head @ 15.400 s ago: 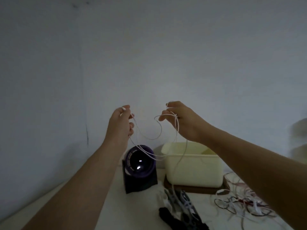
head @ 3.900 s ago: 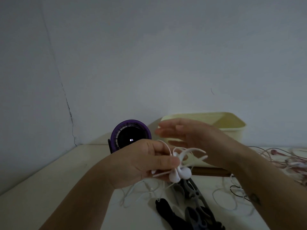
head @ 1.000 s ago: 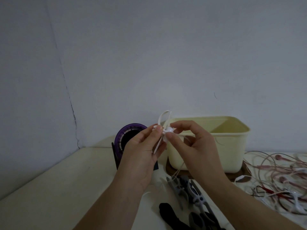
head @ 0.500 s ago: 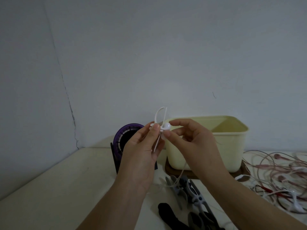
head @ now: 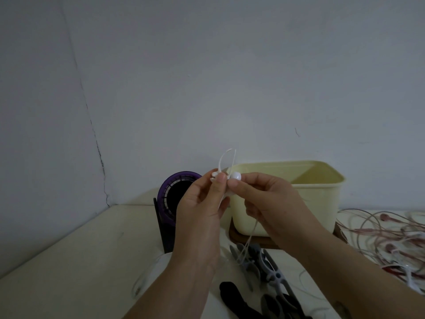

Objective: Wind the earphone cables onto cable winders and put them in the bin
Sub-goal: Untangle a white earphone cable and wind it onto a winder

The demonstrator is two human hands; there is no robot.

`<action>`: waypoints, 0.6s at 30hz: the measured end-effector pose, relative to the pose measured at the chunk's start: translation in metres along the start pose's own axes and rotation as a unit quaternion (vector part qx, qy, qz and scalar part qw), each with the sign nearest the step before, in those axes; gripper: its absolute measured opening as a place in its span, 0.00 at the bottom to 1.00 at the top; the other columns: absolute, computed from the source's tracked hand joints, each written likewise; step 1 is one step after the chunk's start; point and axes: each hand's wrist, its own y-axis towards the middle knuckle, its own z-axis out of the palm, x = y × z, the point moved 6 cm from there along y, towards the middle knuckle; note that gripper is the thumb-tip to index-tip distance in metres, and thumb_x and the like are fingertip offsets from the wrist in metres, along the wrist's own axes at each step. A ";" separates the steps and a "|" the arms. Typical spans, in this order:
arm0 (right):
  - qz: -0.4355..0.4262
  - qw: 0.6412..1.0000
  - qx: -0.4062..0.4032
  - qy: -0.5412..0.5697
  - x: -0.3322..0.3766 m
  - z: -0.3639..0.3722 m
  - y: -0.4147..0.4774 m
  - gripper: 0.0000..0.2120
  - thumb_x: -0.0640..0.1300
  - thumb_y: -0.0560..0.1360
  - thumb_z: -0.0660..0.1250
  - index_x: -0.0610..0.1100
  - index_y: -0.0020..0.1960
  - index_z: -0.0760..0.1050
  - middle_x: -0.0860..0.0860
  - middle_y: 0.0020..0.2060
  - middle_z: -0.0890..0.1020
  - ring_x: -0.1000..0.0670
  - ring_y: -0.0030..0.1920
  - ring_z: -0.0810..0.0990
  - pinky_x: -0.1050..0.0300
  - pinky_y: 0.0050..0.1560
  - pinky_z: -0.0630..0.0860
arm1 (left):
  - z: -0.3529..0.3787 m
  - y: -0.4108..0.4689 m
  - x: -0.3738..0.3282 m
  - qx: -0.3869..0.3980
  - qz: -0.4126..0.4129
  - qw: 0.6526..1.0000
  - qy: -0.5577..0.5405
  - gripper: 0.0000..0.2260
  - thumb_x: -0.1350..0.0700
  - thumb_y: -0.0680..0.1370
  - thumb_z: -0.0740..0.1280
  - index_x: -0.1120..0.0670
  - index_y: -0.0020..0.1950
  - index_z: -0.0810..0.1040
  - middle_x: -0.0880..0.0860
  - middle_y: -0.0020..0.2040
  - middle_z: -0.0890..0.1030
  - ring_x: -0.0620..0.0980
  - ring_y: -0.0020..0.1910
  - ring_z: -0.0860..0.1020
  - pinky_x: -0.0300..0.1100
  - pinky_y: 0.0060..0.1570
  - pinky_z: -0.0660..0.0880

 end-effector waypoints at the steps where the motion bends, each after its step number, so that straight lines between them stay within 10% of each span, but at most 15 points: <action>1: 0.009 1.000 0.006 0.019 -0.002 0.001 0.000 0.12 0.48 0.66 0.73 0.41 0.45 0.83 0.54 0.26 0.77 0.58 0.25 0.66 0.65 0.29 0.65 | 0.001 0.000 0.001 0.004 0.001 1.000 0.006 0.15 0.51 0.66 0.68 0.54 0.51 0.81 0.49 0.45 0.86 0.41 0.46 0.84 0.35 0.46 0.77; 18: -0.007 0.998 0.043 -0.047 0.006 -0.006 0.003 0.07 0.45 0.70 0.71 0.41 0.44 0.82 0.57 0.25 0.78 0.62 0.24 0.72 0.68 0.31 0.67 | -0.010 0.017 -0.022 0.134 -0.023 0.971 0.199 0.19 0.53 0.64 0.70 0.54 0.54 0.81 0.52 0.49 0.86 0.49 0.51 0.84 0.45 0.56 0.77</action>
